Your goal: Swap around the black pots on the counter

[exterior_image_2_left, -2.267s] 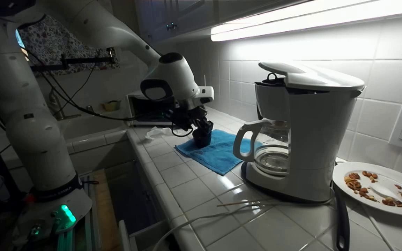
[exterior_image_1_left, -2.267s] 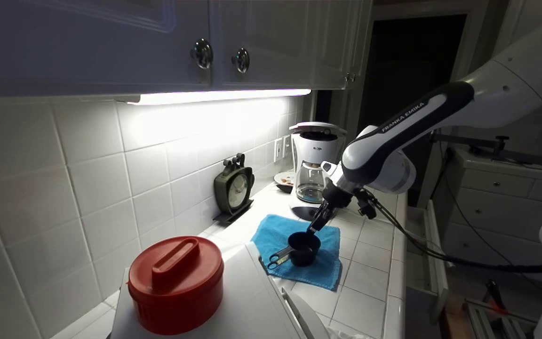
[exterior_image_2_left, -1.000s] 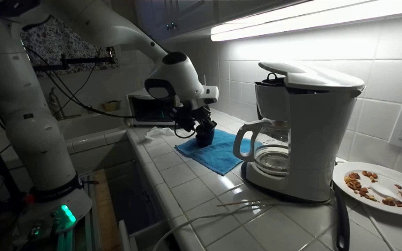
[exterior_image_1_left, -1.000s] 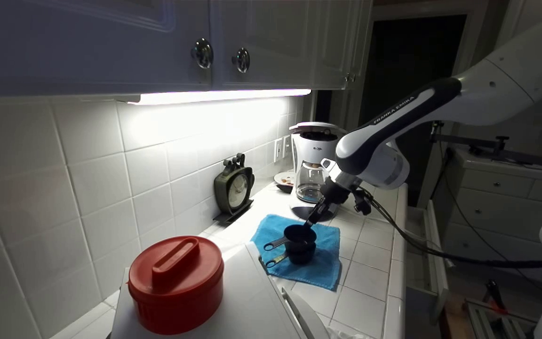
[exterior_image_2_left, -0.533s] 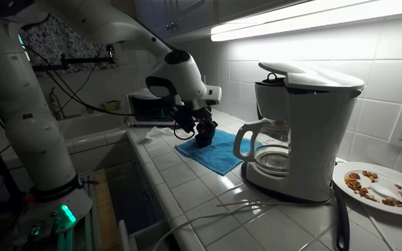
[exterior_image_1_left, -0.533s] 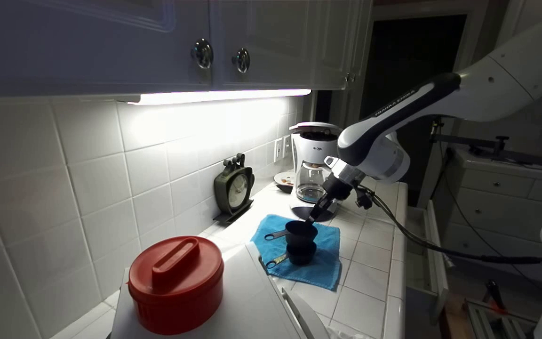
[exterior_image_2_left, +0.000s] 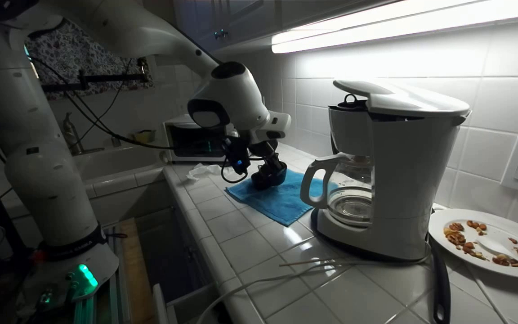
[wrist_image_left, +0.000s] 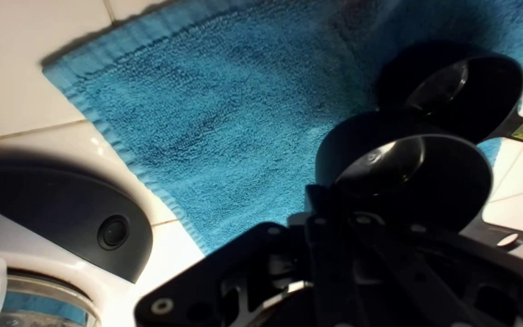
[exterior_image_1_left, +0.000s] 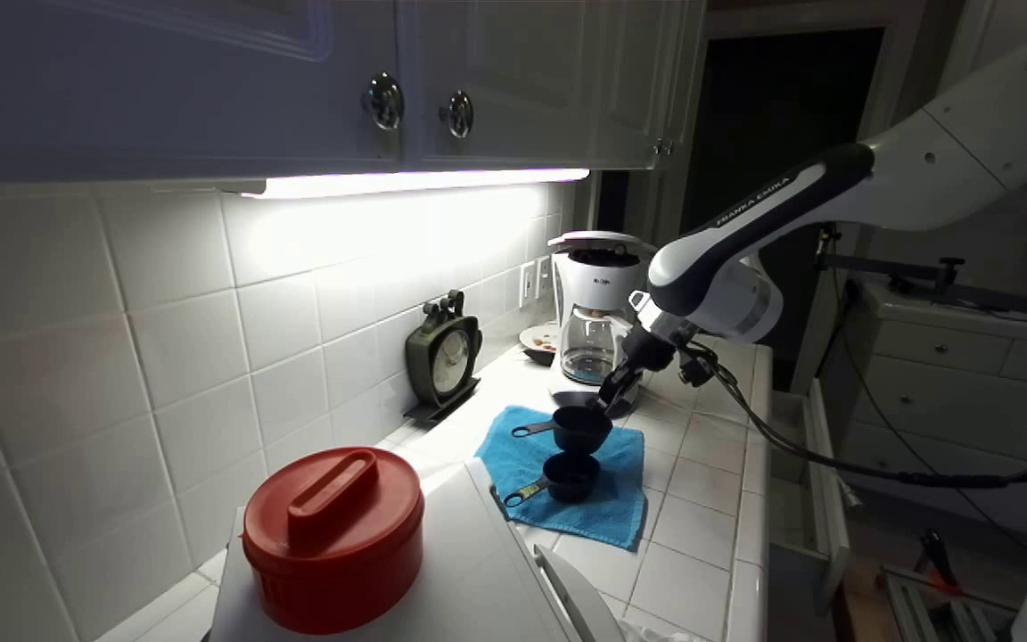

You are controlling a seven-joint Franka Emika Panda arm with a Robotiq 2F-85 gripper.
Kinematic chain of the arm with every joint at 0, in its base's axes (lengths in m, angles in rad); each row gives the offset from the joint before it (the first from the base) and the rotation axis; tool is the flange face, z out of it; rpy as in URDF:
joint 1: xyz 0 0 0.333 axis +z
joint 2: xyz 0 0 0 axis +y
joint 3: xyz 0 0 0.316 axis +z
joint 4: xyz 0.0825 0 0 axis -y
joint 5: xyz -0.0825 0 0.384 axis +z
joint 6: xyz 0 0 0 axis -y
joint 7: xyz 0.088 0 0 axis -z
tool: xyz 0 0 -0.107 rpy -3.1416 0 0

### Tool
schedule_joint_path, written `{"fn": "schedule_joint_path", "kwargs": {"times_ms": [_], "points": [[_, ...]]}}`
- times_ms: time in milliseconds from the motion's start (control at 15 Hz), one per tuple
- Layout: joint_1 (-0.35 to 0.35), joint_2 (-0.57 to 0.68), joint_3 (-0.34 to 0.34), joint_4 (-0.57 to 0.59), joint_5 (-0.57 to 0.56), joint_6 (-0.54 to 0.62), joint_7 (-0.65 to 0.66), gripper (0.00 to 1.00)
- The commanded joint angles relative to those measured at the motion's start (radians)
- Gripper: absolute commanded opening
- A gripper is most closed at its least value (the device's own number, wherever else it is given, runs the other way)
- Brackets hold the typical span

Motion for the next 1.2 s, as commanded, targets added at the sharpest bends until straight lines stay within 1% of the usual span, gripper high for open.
{"fn": "schedule_joint_path", "kwargs": {"times_ms": [0,267,400,467,533,667,733,800,867,1133], "points": [[-0.015,0.006,0.003,-0.011,-0.112,0.032,0.148,0.04],[-0.034,0.033,-0.002,-0.012,-0.269,0.035,0.354,0.04],[-0.037,0.038,-0.005,-0.01,-0.316,0.02,0.411,0.04],[-0.155,0.041,0.111,-0.008,-0.345,0.014,0.448,0.05],[-0.17,0.041,0.124,-0.009,-0.369,0.015,0.479,0.05],[-0.222,0.038,0.172,-0.009,-0.42,0.003,0.536,0.06],[-0.241,0.035,0.191,-0.009,-0.431,-0.004,0.546,0.31],[-0.256,0.028,0.209,-0.012,-0.437,-0.008,0.55,0.31],[-0.266,0.021,0.224,-0.013,-0.44,-0.012,0.554,0.35],[-0.283,-0.025,0.27,-0.027,-0.442,-0.002,0.547,0.61]]}}
